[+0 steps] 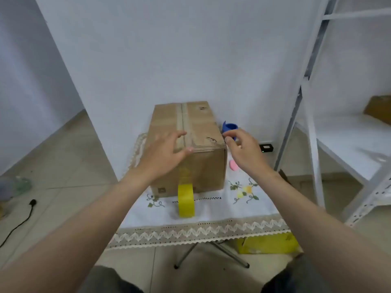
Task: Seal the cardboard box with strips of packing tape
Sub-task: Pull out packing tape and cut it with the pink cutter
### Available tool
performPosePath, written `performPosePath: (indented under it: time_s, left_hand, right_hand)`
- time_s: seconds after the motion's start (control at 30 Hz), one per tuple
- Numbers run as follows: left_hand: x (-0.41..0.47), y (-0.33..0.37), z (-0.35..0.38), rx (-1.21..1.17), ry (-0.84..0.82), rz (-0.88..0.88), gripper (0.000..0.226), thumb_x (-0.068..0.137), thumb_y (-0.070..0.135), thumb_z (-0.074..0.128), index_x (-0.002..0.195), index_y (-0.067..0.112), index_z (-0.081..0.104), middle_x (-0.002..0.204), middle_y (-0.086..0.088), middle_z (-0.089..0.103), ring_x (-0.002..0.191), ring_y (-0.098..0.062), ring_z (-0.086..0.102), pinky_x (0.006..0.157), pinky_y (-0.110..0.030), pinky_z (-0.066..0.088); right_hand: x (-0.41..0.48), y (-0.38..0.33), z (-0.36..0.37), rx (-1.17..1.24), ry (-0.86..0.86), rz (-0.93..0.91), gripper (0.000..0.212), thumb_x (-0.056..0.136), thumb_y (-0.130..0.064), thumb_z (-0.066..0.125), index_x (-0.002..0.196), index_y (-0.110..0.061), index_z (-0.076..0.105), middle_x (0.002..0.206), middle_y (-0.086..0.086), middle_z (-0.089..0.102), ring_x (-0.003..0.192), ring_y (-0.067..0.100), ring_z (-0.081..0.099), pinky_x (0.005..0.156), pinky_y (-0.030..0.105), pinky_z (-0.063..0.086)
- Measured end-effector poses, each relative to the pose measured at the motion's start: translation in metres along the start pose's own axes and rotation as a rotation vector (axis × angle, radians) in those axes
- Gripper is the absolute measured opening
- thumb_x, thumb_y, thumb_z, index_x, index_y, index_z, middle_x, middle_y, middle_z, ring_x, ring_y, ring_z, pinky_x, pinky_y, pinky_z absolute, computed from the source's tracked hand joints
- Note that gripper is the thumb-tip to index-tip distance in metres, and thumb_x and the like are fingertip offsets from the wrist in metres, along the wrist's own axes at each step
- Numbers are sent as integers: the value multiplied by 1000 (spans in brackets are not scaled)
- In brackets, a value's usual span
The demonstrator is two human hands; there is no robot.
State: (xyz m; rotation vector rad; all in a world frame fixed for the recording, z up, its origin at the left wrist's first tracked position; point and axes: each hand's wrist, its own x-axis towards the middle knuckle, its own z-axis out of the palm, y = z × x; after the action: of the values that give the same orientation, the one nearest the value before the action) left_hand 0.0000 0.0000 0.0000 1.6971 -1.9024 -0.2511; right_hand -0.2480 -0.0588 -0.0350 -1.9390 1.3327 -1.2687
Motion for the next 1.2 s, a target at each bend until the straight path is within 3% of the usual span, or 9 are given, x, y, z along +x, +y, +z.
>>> performPosePath:
  time_s: [0.1,0.17,0.33,0.43,0.53,0.6,0.83,1.0,1.2]
  left_hand:
    - [9,-8,15,244,-89,38,64,88,65,64,145,41,49,150,11,51,141,-22,41,113,-50,34]
    - [13,-15,24,268,-85,63,57,88,60,68,140,44,52,147,15,51,139,-20,42,110,-49,30]
    - [24,-24,23,224,-31,78,42,89,48,73,130,48,60,138,17,56,133,-17,48,110,-49,35]
    - [29,-25,22,186,-39,65,42,84,50,76,124,50,62,135,18,57,132,-17,48,110,-54,38]
    - [33,-21,24,221,-16,21,38,83,55,74,118,50,62,132,20,56,132,-16,46,108,-48,34]
    - [33,-19,28,245,24,17,36,83,60,71,116,49,62,128,21,56,130,-16,47,102,-45,32]
    - [37,-19,34,219,62,-3,36,79,64,71,110,46,63,125,23,56,126,-15,47,98,-42,30]
    - [35,-19,36,195,68,-2,36,81,62,72,111,45,63,126,22,57,126,-16,47,102,-43,31]
    - [31,-16,36,183,74,-13,35,82,60,72,113,45,64,129,21,57,129,-16,46,104,-42,30]
  right_hand:
    - [1,27,7,-3,-33,137,20,105,-29,53,119,-29,68,119,-13,66,102,-2,61,87,22,48]
    - [1,49,14,-14,-56,207,21,105,-28,53,118,-30,69,119,-14,66,107,5,64,92,28,50]
    - [9,97,31,-196,-101,323,28,104,-19,50,118,-20,75,125,-4,69,119,17,62,91,26,42]
    - [15,125,43,-278,-166,403,27,103,-26,52,114,-20,77,120,2,74,110,25,67,85,29,46]
    - [22,144,54,-311,-165,529,41,103,-49,44,95,-21,73,97,7,74,89,29,67,73,34,47]
    - [27,151,58,-327,-143,565,43,102,-53,43,99,-21,72,97,5,72,86,28,65,72,34,48]
    - [36,148,68,-499,-98,598,33,100,-50,48,117,-27,66,121,2,59,92,28,64,81,41,54]
    - [31,147,67,-603,-106,515,28,102,-38,45,99,-25,70,97,4,70,85,26,62,75,35,51]
    - [24,138,58,-460,-139,486,18,102,-41,54,101,-31,69,102,-2,67,88,25,62,72,35,46]
